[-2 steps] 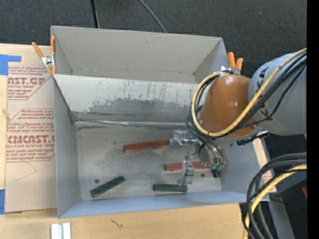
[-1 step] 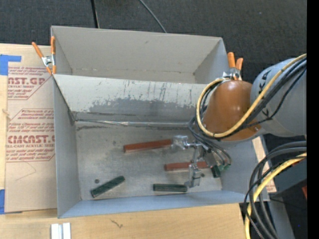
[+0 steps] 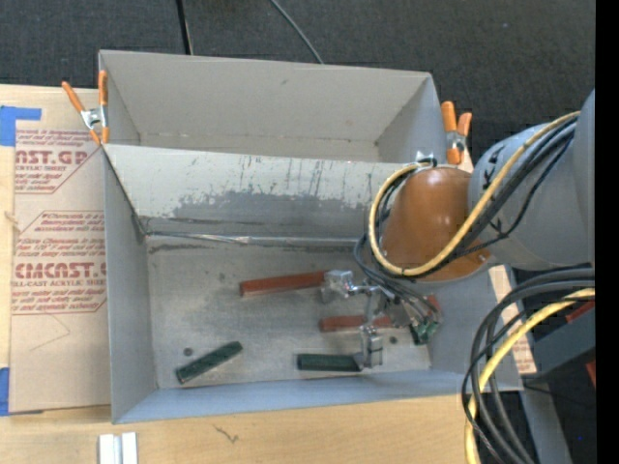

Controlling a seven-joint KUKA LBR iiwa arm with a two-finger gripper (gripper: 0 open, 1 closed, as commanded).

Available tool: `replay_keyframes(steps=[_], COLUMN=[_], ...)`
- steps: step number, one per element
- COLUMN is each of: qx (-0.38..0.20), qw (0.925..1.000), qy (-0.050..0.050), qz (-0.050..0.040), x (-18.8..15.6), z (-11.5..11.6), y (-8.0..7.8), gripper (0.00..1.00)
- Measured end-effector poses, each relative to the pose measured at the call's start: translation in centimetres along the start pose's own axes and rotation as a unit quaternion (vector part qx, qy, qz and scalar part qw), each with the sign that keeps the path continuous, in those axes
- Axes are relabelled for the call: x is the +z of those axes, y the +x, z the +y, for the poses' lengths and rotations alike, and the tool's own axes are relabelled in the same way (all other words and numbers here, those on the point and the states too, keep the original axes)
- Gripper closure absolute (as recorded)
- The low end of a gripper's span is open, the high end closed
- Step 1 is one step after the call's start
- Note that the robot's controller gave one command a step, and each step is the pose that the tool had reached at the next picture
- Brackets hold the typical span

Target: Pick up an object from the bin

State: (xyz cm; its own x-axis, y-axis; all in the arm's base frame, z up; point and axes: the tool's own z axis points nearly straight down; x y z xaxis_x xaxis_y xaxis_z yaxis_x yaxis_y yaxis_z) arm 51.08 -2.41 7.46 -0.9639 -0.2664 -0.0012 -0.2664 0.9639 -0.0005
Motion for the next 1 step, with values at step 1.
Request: replay_keyframes(steps=[1], qx=[-0.089], qw=[0.996], qy=[0.0], qz=[-0.0004], x=[0.44], z=[-3.36], y=[3.16], gripper=[1.0])
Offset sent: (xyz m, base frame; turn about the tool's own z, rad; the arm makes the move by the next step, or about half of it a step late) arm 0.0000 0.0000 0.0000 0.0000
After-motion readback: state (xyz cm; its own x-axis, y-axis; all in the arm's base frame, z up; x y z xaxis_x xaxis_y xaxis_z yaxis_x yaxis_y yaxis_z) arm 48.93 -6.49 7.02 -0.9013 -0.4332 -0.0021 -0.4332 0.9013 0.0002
